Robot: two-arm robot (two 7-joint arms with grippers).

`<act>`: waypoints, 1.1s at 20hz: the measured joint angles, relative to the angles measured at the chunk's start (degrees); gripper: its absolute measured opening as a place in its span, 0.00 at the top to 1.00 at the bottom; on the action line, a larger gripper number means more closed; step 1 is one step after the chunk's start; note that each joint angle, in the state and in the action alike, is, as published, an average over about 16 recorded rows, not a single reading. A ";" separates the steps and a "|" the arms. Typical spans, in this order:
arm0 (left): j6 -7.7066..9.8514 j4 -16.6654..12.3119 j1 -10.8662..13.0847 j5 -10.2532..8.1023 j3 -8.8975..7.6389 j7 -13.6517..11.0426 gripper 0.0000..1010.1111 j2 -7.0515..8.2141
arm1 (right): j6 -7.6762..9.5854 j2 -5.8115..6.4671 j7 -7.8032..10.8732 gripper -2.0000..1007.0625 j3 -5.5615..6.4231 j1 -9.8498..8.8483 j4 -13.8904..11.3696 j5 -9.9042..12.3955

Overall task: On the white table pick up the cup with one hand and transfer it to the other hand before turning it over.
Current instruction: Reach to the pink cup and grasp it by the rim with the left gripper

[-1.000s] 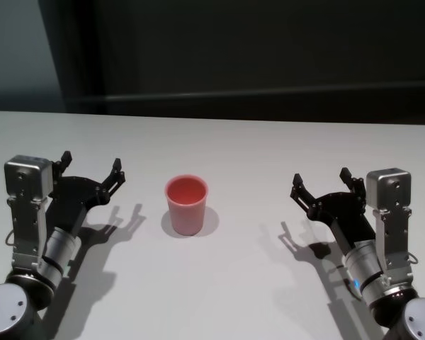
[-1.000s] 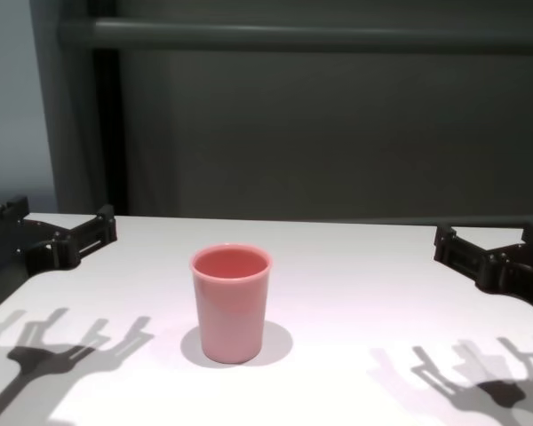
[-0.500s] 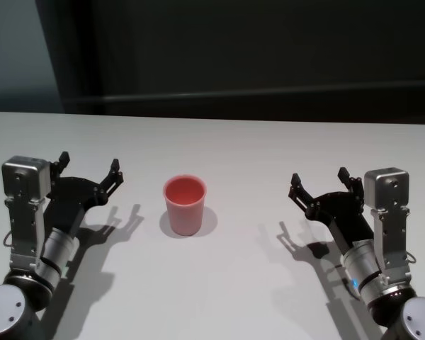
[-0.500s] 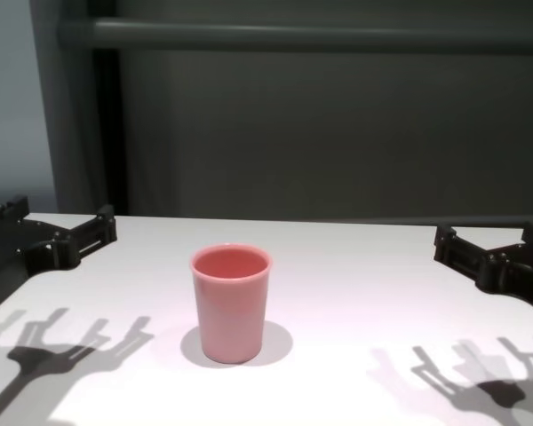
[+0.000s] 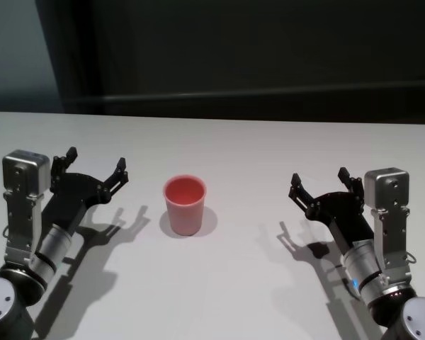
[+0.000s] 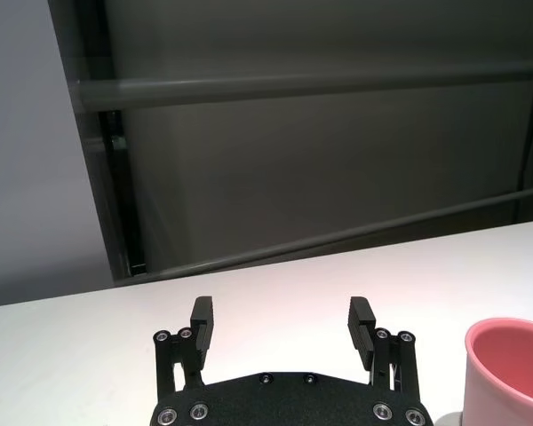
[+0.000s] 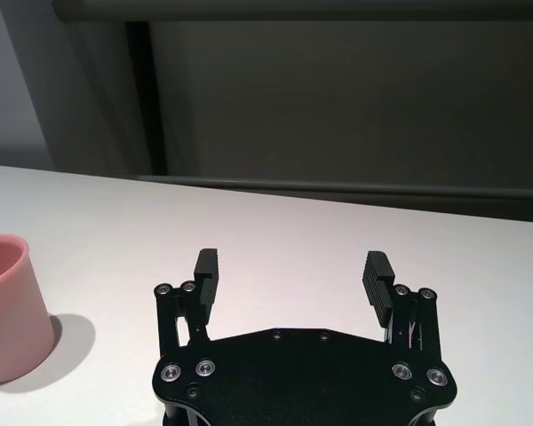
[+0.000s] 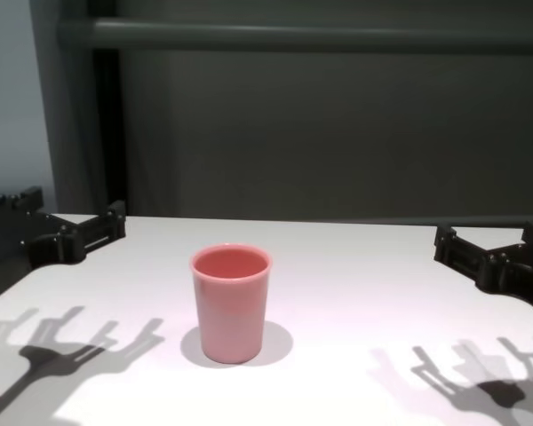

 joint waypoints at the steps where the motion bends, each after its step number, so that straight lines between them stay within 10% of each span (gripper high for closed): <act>1: 0.21 -0.18 -0.15 0.21 0.04 -0.61 0.01 0.37 | 0.00 0.00 0.00 0.01 0.00 0.00 0.00 0.00; 8: 2.14 -2.32 -1.80 3.81 0.86 -5.10 0.01 4.42 | 0.00 0.00 0.00 0.01 0.00 0.00 0.00 0.00; 22: 3.98 -8.42 -6.62 17.99 5.81 -13.15 0.01 15.60 | 0.00 0.00 0.00 0.01 0.00 0.00 0.00 0.00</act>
